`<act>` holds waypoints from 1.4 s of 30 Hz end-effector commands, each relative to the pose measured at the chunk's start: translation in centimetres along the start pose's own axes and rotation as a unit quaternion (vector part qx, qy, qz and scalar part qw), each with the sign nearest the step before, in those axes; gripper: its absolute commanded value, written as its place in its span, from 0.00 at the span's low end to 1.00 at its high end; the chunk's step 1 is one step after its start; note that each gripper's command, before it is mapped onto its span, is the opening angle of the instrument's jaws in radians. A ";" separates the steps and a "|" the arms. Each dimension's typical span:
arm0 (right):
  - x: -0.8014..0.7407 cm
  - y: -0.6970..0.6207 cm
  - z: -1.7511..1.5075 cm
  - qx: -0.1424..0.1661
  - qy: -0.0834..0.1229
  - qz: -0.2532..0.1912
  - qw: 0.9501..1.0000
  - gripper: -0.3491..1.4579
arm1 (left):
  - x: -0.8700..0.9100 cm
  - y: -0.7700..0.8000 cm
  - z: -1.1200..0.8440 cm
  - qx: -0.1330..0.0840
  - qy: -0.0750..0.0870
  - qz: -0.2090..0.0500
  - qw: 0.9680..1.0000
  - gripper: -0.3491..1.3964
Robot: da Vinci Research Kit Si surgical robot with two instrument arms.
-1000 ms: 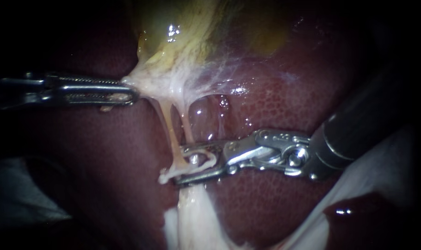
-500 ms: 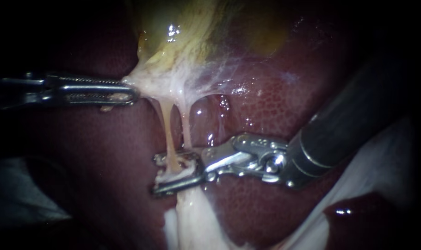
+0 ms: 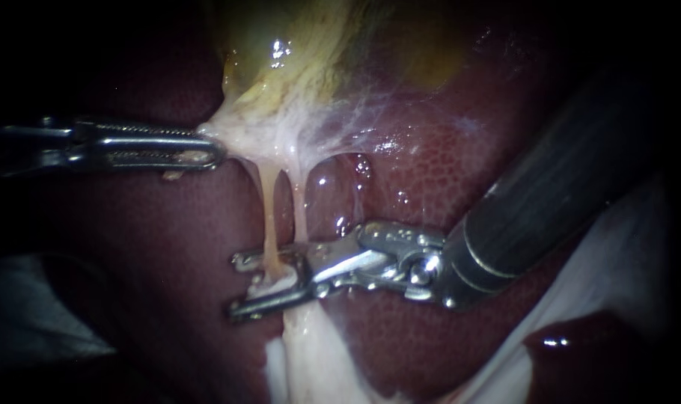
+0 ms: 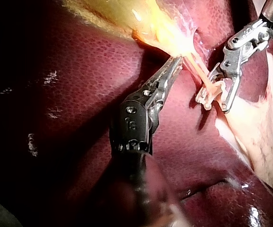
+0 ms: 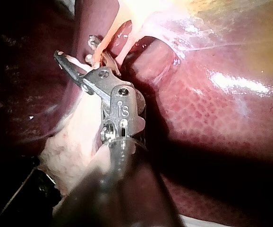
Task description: Clipping second clip left tube
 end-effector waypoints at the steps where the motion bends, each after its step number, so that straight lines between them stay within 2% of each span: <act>1: 0.03 -0.07 0.01 0.003 0.000 -0.001 1.000 0.45 | 0.00 0.00 0.00 0.000 0.000 0.000 1.000 0.00; 6: 0.12 -0.30 0.08 0.013 -0.001 -0.003 1.000 0.43 | 0.00 0.00 0.00 0.001 0.000 0.000 1.000 0.00; 10: 0.16 -0.37 0.10 0.015 0.000 -0.003 1.000 0.41 | 0.00 0.00 0.00 0.001 0.000 0.000 1.000 0.00; 15: 0.17 -0.35 0.06 0.016 0.000 -0.003 1.000 0.32 | 0.00 0.00 -0.01 0.003 0.001 0.000 1.000 0.00; 24: 0.20 -0.35 -0.01 0.017 0.001 0.008 1.000 0.04 | 0.00 0.00 -0.01 0.002 0.001 0.000 1.000 0.00; 27: 0.21 -0.35 -0.02 0.016 0.001 0.008 1.000 0.00 | 0.00 0.00 -0.01 0.002 0.001 0.000 1.000 0.00; 30: 0.22 -0.36 -0.06 0.005 0.005 0.008 1.000 0.00 | 0.00 0.00 -0.01 0.002 0.001 0.000 1.000 0.00; 42: 0.22 -0.31 -0.12 0.006 0.005 0.009 1.000 0.00 | 0.00 0.00 -0.01 0.002 0.001 0.000 1.000 0.00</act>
